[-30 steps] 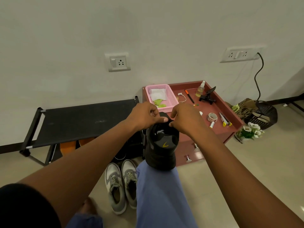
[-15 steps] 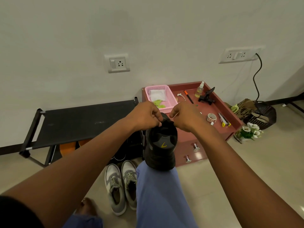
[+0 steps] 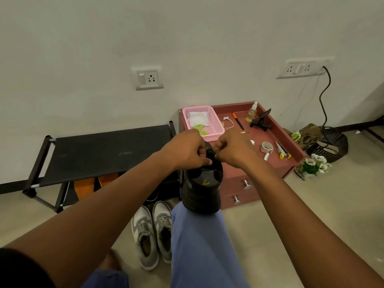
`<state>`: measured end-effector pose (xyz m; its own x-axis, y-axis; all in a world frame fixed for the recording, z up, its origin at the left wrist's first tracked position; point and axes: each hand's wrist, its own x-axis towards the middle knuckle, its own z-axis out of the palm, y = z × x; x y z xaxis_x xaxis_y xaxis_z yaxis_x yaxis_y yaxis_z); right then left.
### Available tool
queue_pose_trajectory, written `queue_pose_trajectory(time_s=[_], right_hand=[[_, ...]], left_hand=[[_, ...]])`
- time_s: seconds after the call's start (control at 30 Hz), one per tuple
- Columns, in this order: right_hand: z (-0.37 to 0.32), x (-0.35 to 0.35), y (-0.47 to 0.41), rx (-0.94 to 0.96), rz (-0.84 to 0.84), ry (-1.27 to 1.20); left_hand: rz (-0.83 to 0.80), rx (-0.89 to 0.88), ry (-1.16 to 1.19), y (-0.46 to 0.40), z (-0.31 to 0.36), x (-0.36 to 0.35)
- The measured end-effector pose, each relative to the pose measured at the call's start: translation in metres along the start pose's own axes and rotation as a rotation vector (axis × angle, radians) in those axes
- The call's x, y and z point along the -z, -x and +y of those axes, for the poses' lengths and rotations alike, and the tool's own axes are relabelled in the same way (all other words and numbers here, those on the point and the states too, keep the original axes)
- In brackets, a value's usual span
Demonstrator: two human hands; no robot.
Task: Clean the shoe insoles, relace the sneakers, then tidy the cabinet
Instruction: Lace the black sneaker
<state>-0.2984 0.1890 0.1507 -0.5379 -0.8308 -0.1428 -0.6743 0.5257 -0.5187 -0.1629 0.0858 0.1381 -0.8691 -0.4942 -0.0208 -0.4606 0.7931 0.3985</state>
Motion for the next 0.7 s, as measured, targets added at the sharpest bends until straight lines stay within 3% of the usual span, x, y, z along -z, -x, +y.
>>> queue_pose_trajectory(time_s=[0.3,0.7], right_hand=[[-0.005,-0.002,0.003,0.026,-0.004,0.065],[0.0,-0.014,-0.003,-0.013,0.13,-0.008]], left_hand=[[-0.06,-0.169,-0.351,-0.014,0.017,0.004],[0.169,-0.238,-0.258,-0.015,0.005,-0.007]])
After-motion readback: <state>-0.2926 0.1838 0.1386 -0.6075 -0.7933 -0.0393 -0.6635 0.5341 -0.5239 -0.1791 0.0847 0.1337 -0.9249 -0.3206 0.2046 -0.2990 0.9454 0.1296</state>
